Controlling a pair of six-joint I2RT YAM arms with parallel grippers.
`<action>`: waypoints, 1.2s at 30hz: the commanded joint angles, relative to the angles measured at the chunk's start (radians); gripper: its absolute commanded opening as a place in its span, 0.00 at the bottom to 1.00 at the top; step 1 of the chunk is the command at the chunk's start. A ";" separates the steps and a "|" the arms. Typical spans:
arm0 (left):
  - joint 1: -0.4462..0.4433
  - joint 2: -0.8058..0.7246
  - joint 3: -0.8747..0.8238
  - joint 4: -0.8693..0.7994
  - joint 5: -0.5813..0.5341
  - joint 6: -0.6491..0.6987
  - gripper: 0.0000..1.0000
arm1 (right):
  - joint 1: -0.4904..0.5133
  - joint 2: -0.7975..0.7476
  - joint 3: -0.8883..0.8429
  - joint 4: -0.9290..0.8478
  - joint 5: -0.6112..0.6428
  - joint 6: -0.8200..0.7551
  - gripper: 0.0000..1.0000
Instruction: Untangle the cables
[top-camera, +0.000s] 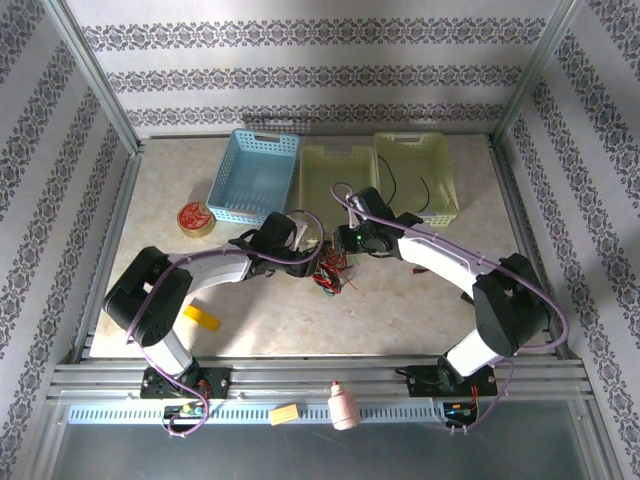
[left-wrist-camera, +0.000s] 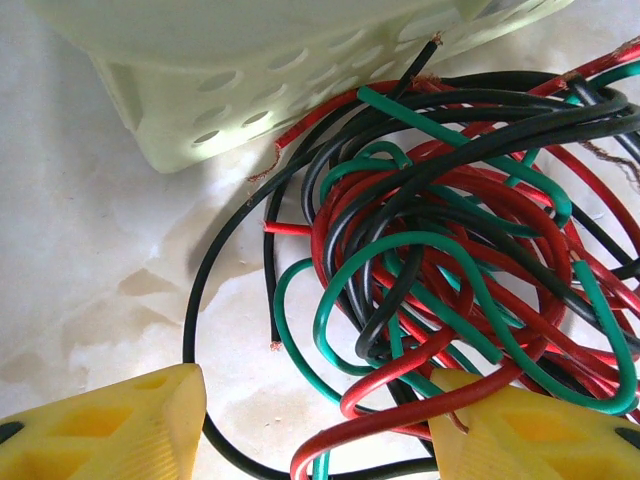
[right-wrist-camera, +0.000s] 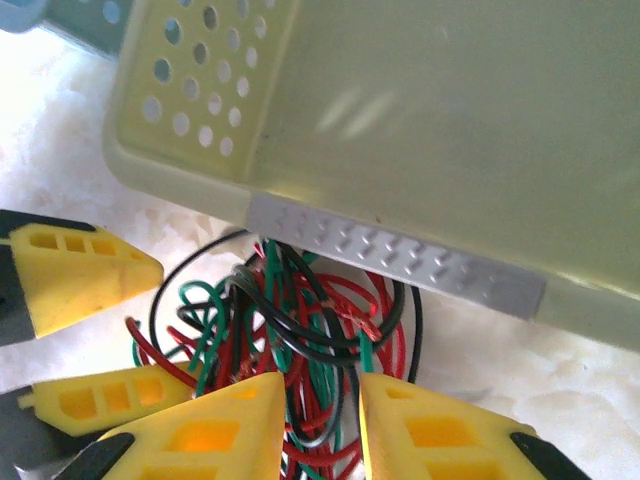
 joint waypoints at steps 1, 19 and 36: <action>-0.010 0.015 0.029 -0.040 -0.004 0.010 0.61 | -0.005 -0.009 -0.042 -0.010 -0.042 0.012 0.26; -0.016 0.034 0.042 -0.046 -0.006 0.010 0.61 | 0.076 -0.110 -0.087 0.052 0.029 -0.060 0.27; -0.024 0.041 0.046 -0.056 -0.016 0.018 0.60 | -0.057 -0.048 -0.138 0.056 -0.058 0.004 0.27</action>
